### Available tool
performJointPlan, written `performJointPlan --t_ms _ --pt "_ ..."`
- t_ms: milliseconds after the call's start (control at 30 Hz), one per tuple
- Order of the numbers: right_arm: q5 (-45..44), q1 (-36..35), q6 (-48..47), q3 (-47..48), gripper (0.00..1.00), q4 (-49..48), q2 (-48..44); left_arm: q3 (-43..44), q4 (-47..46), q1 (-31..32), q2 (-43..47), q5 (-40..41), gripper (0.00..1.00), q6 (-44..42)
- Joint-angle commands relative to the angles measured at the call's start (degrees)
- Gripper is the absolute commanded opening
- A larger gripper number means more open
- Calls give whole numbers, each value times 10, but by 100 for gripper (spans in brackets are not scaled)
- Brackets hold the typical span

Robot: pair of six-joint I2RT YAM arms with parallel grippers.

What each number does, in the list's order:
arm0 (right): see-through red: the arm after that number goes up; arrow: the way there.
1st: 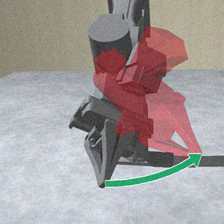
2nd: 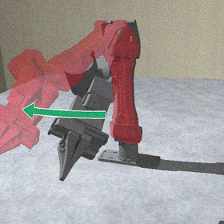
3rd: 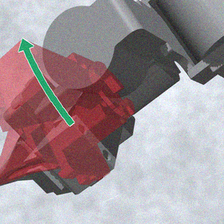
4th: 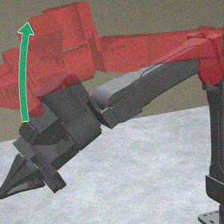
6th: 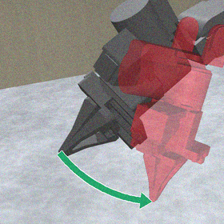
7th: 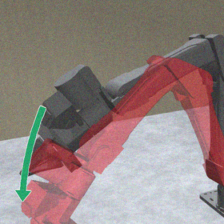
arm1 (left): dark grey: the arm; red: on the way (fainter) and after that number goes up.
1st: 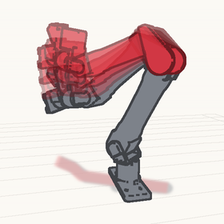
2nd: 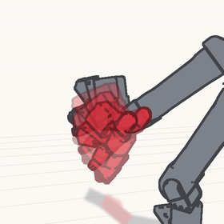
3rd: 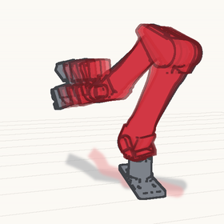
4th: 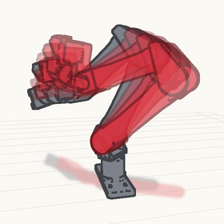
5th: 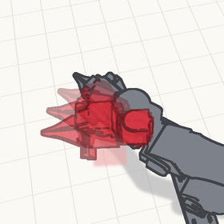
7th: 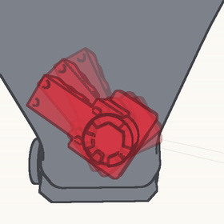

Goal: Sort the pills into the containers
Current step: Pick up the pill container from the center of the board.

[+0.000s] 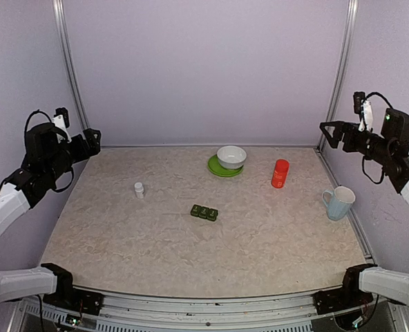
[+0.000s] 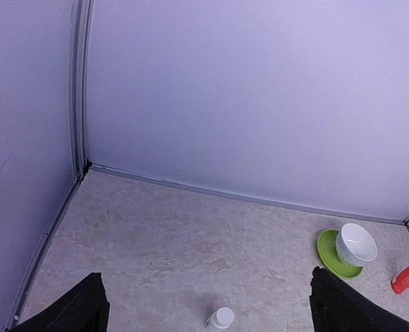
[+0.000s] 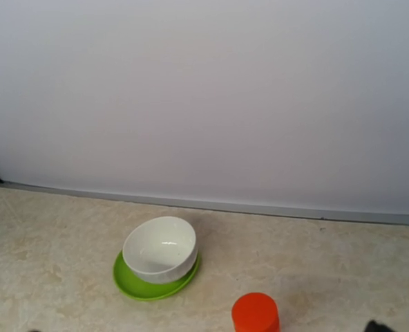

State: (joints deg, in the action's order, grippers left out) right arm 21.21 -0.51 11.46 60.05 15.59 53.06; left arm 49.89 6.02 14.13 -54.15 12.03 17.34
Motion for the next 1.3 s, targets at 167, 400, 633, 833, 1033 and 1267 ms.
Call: performJointPlan --t_ms 167,400,633,833,1033,1267 --pt "55 9 0 -56 100 -78 -6 -7 14 34 -13 17 99 17" --pt "103 10 52 -84 100 -133 32 -9 23 82 -39 55 99 32" --pt "88 -10 27 -99 100 -136 54 -31 12 119 -68 78 99 67" --pt "4 -74 -6 -93 100 -109 95 -56 -9 133 -96 94 99 85" --pt "-83 -137 -29 -75 100 -83 140 -73 -24 140 -117 105 99 94" --pt "-197 -200 -49 -35 100 -35 195 -83 -33 151 -144 114 99 104"
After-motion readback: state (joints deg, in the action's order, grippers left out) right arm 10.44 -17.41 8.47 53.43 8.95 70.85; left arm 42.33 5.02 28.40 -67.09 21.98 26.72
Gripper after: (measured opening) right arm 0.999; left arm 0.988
